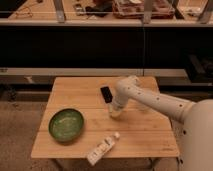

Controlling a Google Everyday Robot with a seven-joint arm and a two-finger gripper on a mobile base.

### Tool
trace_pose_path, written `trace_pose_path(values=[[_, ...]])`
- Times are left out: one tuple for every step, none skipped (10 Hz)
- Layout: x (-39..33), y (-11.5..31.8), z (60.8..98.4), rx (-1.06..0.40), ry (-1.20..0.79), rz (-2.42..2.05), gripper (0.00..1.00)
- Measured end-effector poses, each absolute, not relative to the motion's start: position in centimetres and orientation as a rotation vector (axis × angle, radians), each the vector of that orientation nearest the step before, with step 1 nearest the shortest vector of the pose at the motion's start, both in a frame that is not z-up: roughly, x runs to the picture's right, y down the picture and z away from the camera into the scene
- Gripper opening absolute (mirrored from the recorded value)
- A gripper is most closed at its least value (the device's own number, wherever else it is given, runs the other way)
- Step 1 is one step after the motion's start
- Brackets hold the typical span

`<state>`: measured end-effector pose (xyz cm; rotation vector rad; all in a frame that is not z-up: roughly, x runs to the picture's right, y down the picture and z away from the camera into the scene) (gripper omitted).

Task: Wipe the white sponge on the table

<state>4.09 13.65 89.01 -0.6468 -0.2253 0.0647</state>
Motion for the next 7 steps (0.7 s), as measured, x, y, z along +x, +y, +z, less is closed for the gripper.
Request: trace_pose_path(values=[[2.2,14.2,89.0,-0.655,-0.245,0.026,0.00],[0.8,14.8,88.9,-0.662,-0.260,-0.008,0.00],[-1.1,16.1,88.4,-0.670,-0.286,-0.062,0.00],[-1.6,16.9,88.0,-0.675,-0.293,-0.086,0.00],[-1.8,17.9,87.3,-0.681,-0.301,-0.107,0.00],[-1.5,19.1,86.5,-0.686,-0.305,-0.124,0.00],[-0.7,19.8,85.9,-0.690,-0.298,-0.123,0.00]])
